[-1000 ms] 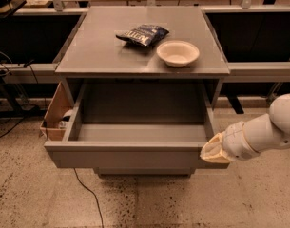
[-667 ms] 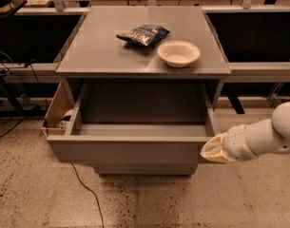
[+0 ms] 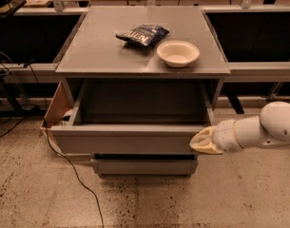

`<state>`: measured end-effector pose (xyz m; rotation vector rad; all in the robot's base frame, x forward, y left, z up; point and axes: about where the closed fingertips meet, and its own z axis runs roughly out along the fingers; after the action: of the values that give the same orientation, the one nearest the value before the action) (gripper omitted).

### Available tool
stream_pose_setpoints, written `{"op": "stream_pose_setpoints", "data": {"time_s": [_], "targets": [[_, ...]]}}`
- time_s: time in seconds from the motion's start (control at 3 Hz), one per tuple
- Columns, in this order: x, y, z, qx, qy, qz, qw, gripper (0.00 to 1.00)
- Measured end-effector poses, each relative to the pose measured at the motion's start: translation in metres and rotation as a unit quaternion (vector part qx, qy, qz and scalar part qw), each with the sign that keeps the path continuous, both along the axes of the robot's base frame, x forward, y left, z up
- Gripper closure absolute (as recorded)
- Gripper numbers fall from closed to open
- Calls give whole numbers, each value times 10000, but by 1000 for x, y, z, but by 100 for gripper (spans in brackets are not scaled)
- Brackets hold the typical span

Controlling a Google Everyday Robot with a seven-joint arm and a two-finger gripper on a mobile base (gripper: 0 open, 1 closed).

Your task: Close top drawer

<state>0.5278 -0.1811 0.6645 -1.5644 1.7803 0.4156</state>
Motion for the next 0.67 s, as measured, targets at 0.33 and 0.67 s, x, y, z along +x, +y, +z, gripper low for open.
{"op": "stream_pose_setpoints", "data": {"time_s": [0.33, 0.67], "targets": [[24, 26, 2, 261, -229, 209, 9992, 100], [47, 55, 7, 499, -525, 310, 9969, 100]]}}
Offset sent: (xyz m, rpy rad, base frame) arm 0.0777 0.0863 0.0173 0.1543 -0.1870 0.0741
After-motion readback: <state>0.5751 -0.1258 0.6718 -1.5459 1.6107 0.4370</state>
